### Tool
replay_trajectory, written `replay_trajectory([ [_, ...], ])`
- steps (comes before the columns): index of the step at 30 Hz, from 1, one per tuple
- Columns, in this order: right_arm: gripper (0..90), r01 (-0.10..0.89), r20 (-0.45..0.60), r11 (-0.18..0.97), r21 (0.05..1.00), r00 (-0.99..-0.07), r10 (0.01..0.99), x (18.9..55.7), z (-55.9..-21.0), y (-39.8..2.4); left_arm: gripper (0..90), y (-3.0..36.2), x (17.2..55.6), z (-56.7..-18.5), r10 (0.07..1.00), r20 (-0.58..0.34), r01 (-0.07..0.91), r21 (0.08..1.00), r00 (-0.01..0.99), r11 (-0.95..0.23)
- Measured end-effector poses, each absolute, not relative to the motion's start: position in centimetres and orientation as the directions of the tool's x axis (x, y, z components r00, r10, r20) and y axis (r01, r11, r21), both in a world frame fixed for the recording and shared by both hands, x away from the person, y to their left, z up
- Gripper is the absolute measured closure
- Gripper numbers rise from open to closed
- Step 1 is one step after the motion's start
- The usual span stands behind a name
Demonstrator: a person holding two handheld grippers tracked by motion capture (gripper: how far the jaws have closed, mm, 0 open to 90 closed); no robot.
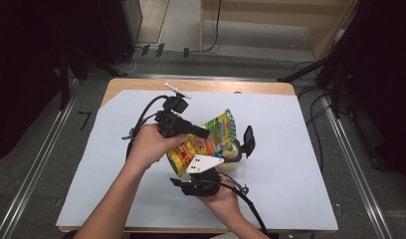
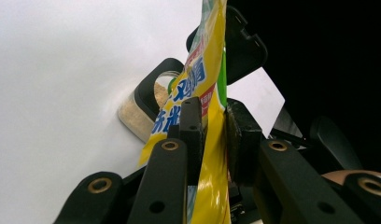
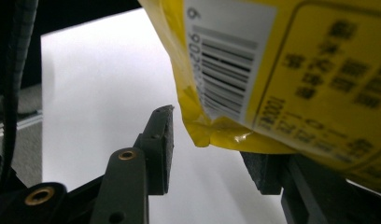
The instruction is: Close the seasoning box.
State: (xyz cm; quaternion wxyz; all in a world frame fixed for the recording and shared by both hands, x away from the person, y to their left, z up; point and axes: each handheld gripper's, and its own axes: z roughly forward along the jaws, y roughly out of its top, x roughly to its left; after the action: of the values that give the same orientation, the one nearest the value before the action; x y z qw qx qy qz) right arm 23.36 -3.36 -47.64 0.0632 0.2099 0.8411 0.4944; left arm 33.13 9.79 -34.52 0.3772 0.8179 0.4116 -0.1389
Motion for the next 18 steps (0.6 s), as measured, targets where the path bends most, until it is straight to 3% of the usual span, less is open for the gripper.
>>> replay_trajectory([
  [18,58.2,0.274,0.078,0.46,0.844,-0.913,0.401,23.4,-48.7,-3.6,78.2,9.1,33.7,-35.9,0.561,-0.526,0.765,0.503,0.64,-0.401],
])
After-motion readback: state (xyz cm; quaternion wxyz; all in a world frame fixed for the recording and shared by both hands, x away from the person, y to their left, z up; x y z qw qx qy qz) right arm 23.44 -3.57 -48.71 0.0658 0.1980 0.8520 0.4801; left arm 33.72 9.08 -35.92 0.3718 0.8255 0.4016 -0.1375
